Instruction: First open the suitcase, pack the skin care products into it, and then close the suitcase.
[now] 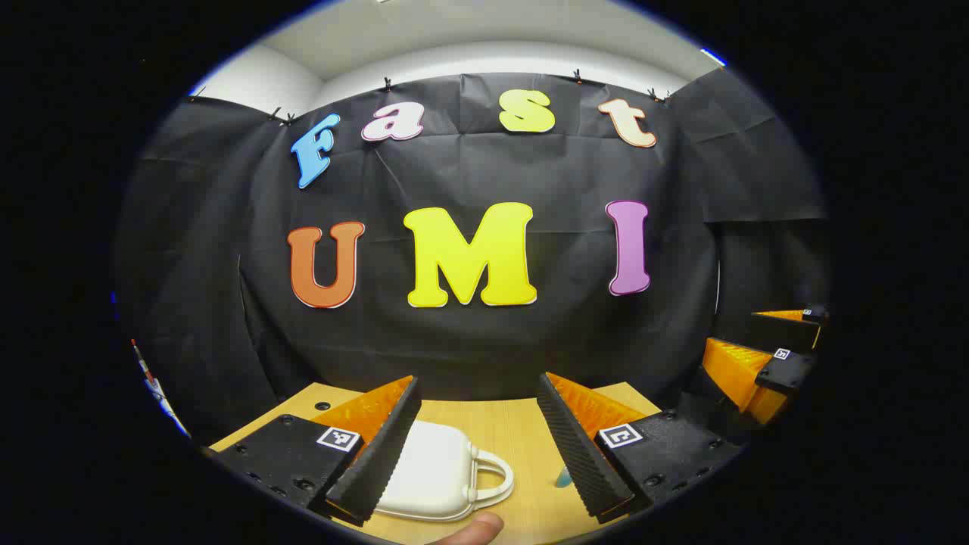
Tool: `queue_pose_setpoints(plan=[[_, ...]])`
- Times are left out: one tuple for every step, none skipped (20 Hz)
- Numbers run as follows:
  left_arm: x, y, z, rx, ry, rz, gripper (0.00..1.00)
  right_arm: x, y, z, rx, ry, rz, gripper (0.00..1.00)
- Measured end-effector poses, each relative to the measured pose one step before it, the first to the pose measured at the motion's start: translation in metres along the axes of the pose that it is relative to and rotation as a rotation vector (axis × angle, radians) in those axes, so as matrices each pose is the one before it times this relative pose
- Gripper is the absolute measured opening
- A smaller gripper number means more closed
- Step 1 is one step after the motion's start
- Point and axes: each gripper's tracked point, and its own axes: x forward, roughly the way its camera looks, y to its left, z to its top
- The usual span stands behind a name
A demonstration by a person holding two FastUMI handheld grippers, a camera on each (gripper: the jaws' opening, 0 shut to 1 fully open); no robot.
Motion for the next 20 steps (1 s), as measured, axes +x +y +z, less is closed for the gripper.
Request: queue_pose_setpoints(plan=[[0.00062,-0.00397,-0.00075,-0.00740,-0.00008,-0.01027,0.98,-0.00107,-0.00146,0.00013,-0.00853,-0.00674,-0.00443,0.79],[0.00000,-0.00337,0.00001,-0.00504,0.00209,-0.00684,0.98,-0.00095,-0.00145,-0.00003,-0.01153,-0.00354,-0.00331,0.79],[-0.00090,-0.00100,-0.00095,-0.00418,0.00422,0.00089,0.99,-0.00009,-0.00105,-0.00270,-0.00931,0.00670,-0.00193,0.79],[-0.00201,-0.00287,-0.00204,-0.00469,0.00475,-0.00791,0.98,-0.00224,-0.00012,-0.00162,-0.00266,0.00796,0.00274,0.79],[-0.00161,-0.00224,-0.00114,-0.00476,0.00139,-0.00640,0.98,-0.00185,0.00067,0.00058,0.00142,-0.00113,0.00448,0.79],[-0.00150,-0.00115,-0.00070,-0.00417,-0.00015,-0.00472,0.98,-0.00227,0.00011,0.00125,-0.00181,-0.00288,0.00234,0.80],[-0.00106,0.00068,-0.00156,0.00055,0.00328,-0.00049,0.98,-0.00131,-0.00040,-0.00096,-0.00322,-0.00036,0.00007,0.79],[-0.00173,0.00134,-0.00193,0.00458,0.00447,0.00422,0.98,-0.00009,0.00011,-0.00168,-0.00124,0.00496,-0.00034,0.79],[-0.00051,0.00151,-0.00169,0.00298,0.00729,0.00272,0.99,-0.00027,0.00160,-0.00272,0.00184,0.00674,0.00278,0.79],[-0.00036,0.00165,-0.00205,0.00194,0.00377,0.00169,0.99,0.00047,-0.00034,-0.00056,0.00607,0.00410,-0.00079,0.79],[-0.00053,0.00234,-0.00040,0.00050,0.00078,0.00416,0.99,0.00015,0.00077,-0.00062,0.00912,0.00189,0.00182,0.79],[-0.00046,0.00097,-0.00127,0.00165,0.00465,0.00185,0.99,0.00032,0.00149,0.00056,0.00436,0.00161,0.00112,0.80],[-0.00121,0.00239,-0.00151,0.00202,0.00569,0.00329,0.99,0.00044,0.00007,-0.00238,-0.00128,0.00381,-0.00271,0.79],[0.00079,0.00093,-0.00197,-0.00059,0.00541,0.00120,0.99,-0.00036,0.00097,-0.00064,-0.00025,0.00306,0.00125,0.79],[-0.00012,0.00089,-0.00173,-0.00097,0.00248,-0.00025,0.99,-0.00032,0.00224,-0.00135,-0.00026,0.00154,0.00367,0.79],[0.00008,-0.00112,-0.00093,0.00115,0.00132,-0.00188,0.98,-0.00035,0.00142,-0.00023,-0.00342,-0.00003,0.00265,0.79],[0.00114,0.00021,-0.00115,0.00379,0.00171,-0.00183,0.98,-0.00017,-0.00007,-0.00067,-0.00484,-0.00151,0.00005,0.79],[0.00062,0.00056,-0.00098,0.00471,0.00035,0.00008,0.99,0.00075,-0.00039,-0.00030,-0.00230,0.00180,-0.00254,0.79],[0.00126,-0.00050,-0.00070,0.00545,-0.00148,-0.00281,0.99,0.00014,-0.00117,-0.00172,0.00307,0.00348,-0.00158,0.79],[0.00251,-0.00038,-0.00183,0.01070,-0.00578,-0.00056,0.99,0.00112,-0.00239,-0.00120,0.00371,0.00666,-0.00282,0.79]])
